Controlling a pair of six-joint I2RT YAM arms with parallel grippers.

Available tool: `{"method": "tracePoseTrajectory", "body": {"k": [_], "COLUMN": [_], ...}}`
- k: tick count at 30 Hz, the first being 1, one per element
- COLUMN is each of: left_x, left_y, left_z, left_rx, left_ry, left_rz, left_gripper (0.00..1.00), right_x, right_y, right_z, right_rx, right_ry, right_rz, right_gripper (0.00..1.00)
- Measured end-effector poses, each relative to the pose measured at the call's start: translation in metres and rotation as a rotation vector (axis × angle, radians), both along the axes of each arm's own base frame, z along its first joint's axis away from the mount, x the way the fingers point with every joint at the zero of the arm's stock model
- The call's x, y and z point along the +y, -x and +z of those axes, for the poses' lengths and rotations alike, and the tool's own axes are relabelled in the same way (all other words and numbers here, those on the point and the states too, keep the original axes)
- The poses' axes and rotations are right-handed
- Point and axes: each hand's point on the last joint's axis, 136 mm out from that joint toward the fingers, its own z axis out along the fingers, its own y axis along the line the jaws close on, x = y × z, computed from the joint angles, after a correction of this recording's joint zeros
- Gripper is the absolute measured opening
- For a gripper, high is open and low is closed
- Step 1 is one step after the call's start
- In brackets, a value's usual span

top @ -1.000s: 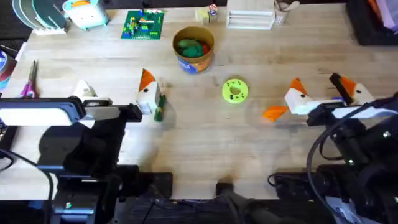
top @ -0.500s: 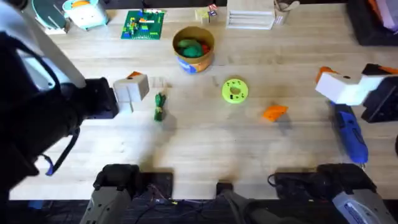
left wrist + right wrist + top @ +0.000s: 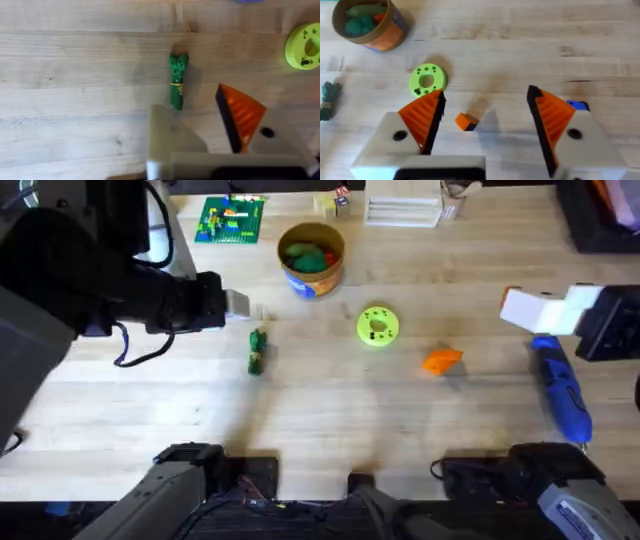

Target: Pick up the gripper from the table and insert it into the empty holder that is missing its gripper. Then pick up a screw, insert it into the mounting hole, and use the screwdriver to tighten it. Finally, clean up the table by picking up the vegetable and placing it into the bucket.

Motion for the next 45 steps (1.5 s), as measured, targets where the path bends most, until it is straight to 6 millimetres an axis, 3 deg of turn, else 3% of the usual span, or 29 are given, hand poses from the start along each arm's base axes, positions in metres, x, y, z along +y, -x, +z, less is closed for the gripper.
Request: {"method": "tracePoseTrajectory", "body": {"k": [2, 3, 5, 8, 10, 11, 12, 16, 24, 36, 45], "left_x": [-0.005, -0.01, -0.022, -0.046, -0.063, -0.07, -0.078, -0.105, -0.141, -0.141, -0.148], "left_y": [-0.001, 0.0, 0.002, 0.005, 0.004, 0.004, 0.004, 0.011, 0.009, 0.017, -0.003], "left_z": [-0.004, -0.004, -0.002, 0.014, 0.036, 0.047, 0.059, 0.099, 0.138, 0.129, 0.145], "left_rx": [0.018, 0.019, 0.009, -0.044, -0.126, -0.17, -0.216, -0.379, -0.574, -0.511, -0.639], "left_ry": [0.014, 0.022, 0.032, 0.043, 0.052, 0.058, 0.064, 0.098, 0.156, 0.182, 0.131], "left_rz": [-0.026, -0.056, -0.122, -0.231, -0.307, -0.337, -0.368, -0.48, -0.595, -0.583, -0.631], "left_gripper": [0.053, 0.013, 0.034, 0.481, 0.811, 0.938, 0.98, 0.992, 0.992, 0.992, 0.992], "right_x": [0.0, 0.0, 0.0, 0.0, 0.0, 0.0, 0.0, 0.0, 0.0, 0.0, 0.0], "right_y": [0.0, 0.0, 0.0, 0.001, 0.002, 0.002, 0.002, 0.002, 0.002, 0.002, 0.002], "right_z": [0.0, 0.0, 0.0, -0.001, -0.002, -0.003, -0.003, -0.003, -0.003, -0.003, -0.003], "right_rx": [0.0, 0.0, 0.001, 0.007, 0.013, 0.016, 0.016, 0.015, 0.016, 0.015, 0.015], "right_ry": [0.0, 0.0, 0.0, 0.0, 0.0, 0.0, 0.0, 0.0, -0.002, -0.002, -0.002], "right_rz": [0.0, 0.0, 0.0, 0.0, 0.0, 0.0, 0.0, 0.0, -0.002, -0.002, -0.002], "right_gripper": [0.991, 0.991, 0.991, 0.991, 0.991, 0.991, 0.991, 0.991, 0.991, 0.991, 0.991]}}
